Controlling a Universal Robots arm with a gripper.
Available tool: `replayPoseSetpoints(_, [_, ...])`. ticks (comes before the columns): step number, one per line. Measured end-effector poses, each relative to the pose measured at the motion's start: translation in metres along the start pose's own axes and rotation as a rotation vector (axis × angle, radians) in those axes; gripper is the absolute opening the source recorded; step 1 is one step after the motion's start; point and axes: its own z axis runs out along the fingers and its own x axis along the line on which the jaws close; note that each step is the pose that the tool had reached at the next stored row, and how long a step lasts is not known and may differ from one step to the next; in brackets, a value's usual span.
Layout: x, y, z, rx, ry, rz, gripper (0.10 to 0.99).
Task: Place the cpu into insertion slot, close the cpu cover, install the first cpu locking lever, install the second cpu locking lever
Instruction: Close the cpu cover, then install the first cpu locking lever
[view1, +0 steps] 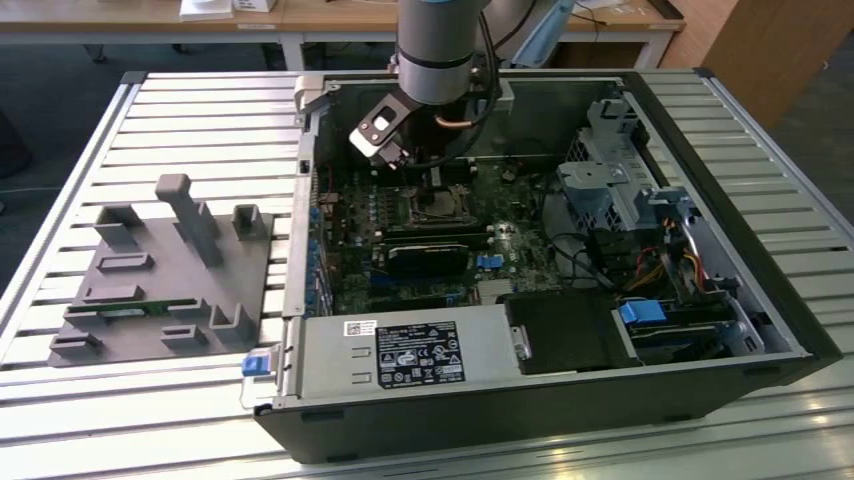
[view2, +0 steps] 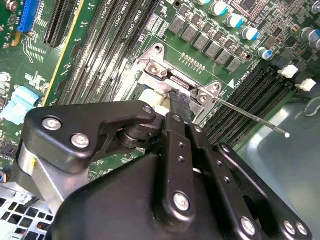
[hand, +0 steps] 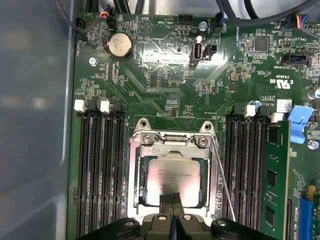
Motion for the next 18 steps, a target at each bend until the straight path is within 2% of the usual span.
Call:
replayPoseSetpoints(3, [0.0, 0.0015, 0.0, 0.0, 0.0001, 0.0, 0.106])
replayPoseSetpoints(12, [-0.0003, 0.0136, 0.0, 0.0, 0.0001, 0.0, 0.106])
replayPoseSetpoints(18, [-0.0003, 0.0147, -0.0001, 0.0, 0.0001, 0.0, 0.106])
